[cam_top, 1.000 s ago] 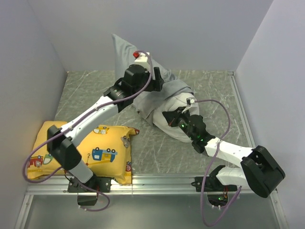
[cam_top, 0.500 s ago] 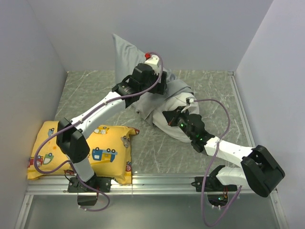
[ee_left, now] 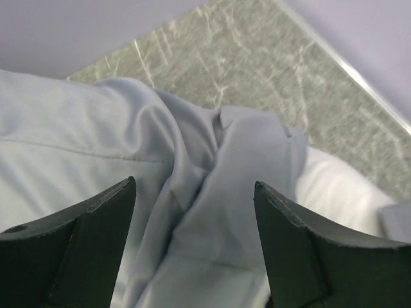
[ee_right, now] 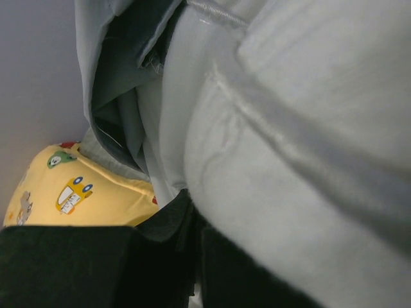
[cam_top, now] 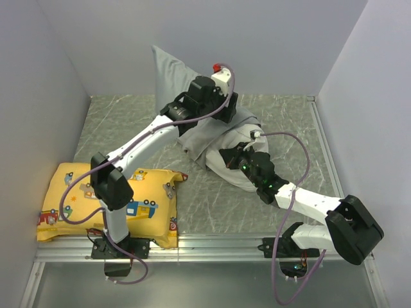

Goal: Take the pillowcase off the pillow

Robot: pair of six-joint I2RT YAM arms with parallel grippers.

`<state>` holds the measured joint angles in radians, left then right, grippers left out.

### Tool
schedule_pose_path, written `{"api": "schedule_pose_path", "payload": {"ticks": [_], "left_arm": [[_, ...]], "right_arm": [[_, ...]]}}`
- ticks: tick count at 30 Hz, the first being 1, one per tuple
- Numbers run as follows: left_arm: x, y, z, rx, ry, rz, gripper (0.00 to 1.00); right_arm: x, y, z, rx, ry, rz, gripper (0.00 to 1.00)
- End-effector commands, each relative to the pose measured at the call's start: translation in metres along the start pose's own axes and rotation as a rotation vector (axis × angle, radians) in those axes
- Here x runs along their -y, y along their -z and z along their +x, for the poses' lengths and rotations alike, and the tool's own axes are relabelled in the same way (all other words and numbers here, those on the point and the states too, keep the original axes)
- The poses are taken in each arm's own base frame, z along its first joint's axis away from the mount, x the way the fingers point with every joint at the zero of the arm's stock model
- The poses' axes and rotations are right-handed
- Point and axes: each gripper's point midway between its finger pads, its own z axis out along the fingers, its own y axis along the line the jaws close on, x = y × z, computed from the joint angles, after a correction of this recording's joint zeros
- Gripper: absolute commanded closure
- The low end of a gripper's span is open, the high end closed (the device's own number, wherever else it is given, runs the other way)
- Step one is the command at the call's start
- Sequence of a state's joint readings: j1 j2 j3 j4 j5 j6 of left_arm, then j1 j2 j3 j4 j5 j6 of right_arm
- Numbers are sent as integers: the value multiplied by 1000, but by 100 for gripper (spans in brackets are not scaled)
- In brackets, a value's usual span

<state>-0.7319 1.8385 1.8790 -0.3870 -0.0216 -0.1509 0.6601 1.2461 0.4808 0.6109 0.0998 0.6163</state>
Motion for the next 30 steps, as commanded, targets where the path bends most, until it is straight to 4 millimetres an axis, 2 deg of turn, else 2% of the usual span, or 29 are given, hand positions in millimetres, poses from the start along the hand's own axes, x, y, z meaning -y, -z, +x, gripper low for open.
{"api": "schedule_pose_path", "payload": {"ticks": [1, 4, 5, 6, 7, 9, 10, 11, 12, 13, 14, 15, 16, 17, 19, 20, 22, 23, 24, 25, 26, 28, 29, 30], "left_arm": [[1, -11, 12, -56, -53, 19, 21], [-1, -14, 15, -63, -62, 17, 26], [0, -14, 17, -68, -62, 18, 30], [-3, -14, 15, -66, -60, 14, 51], [-4, -16, 17, -73, -60, 10, 66], [-23, -16, 11, -59, -54, -74, 100], [-35, -16, 7, -47, -34, -126, 100], [-55, -12, -1, -25, -14, -201, 100], [-87, -6, -9, -6, 23, -259, 100], [-106, 4, -20, 29, 83, -301, 100], [-130, 11, -23, 48, 117, -365, 100], [-176, 26, -32, 89, 160, -463, 100], [-199, 42, -39, 126, 206, -529, 100], [-248, 63, -34, 141, 247, -655, 100], [-291, 89, -33, 189, 326, -760, 100], [-332, 111, -15, 185, 375, -860, 100], [-360, 129, -4, 217, 482, -886, 100], [-381, 140, 22, 189, 537, -914, 100], [-376, 134, 30, 175, 587, -843, 100], [-369, 134, 19, 235, 604, -777, 100], [-358, 123, 49, 175, 629, -744, 100], [-324, 113, 56, 173, 669, -643, 100], [-300, 96, 81, 130, 672, -599, 100], [-286, 94, 85, 128, 675, -588, 100]], "right_arm": [[62, 31, 91, -335, 34, 217, 100], [63, 31, 89, -330, 37, 226, 100], [64, 31, 89, -331, 38, 226, 100], [64, 31, 89, -331, 37, 229, 100], [64, 31, 89, -333, 40, 231, 100], [67, 32, 88, -329, 44, 248, 100], [68, 32, 88, -328, 44, 254, 100], [71, 34, 89, -334, 46, 270, 100], [72, 34, 87, -326, 49, 283, 100], [75, 34, 86, -324, 48, 295, 100], [78, 35, 87, -325, 47, 309, 100], [81, 37, 87, -330, 48, 329, 100], [85, 38, 88, -329, 51, 352, 100], [89, 40, 89, -334, 48, 370, 100], [97, 42, 89, -328, 38, 408, 100], [104, 45, 91, -334, 38, 433, 100], [114, 47, 89, -325, 16, 470, 100], [120, 50, 90, -329, 9, 488, 100], [124, 51, 88, -322, -3, 496, 100], [130, 51, 85, -314, -22, 506, 100], [127, 49, 84, -312, -41, 478, 100], [122, 46, 81, -313, -37, 446, 100], [114, 41, 73, -294, -34, 420, 100], [107, 40, 70, -297, -33, 390, 100]]}}
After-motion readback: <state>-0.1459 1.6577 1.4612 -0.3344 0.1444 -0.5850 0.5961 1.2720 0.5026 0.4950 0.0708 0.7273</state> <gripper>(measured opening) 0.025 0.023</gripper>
